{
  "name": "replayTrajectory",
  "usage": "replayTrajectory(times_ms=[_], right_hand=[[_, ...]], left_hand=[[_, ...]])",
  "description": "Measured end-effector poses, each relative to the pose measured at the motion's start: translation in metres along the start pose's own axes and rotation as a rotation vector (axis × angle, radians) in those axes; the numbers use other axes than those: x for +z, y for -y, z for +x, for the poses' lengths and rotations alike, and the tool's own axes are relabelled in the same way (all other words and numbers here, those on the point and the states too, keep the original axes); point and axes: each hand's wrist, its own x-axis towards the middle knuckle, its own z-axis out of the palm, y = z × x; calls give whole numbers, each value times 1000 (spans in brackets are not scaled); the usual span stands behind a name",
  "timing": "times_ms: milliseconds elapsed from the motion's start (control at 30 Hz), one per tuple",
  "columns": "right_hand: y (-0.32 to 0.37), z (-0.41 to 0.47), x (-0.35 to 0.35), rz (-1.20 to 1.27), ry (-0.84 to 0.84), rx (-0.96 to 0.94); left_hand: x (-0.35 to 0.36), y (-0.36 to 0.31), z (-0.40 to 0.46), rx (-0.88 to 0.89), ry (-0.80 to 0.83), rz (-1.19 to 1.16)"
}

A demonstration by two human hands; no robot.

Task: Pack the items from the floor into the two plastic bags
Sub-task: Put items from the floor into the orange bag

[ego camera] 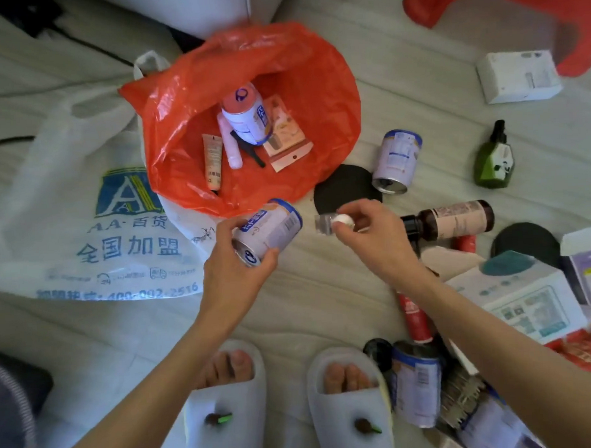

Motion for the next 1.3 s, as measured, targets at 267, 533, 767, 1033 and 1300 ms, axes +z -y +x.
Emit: replayTrajectory(times_ms=[267,533,767,1033,1300], right_hand=[[57,100,31,687,-58,452],[77,140,62,1138,-49,466],[66,134,67,1092,127,478],[40,82,44,230,123,63],[-47,3,-25,-534,11,-148]], left_hand=[[-1,-24,76,-355,-174,-470],[20,-21,128,-481,-351,-734],[12,-21,154,-431,-461,-702],[17,-19,114,-154,-34,-360],[33,27,31,609,302,751]])
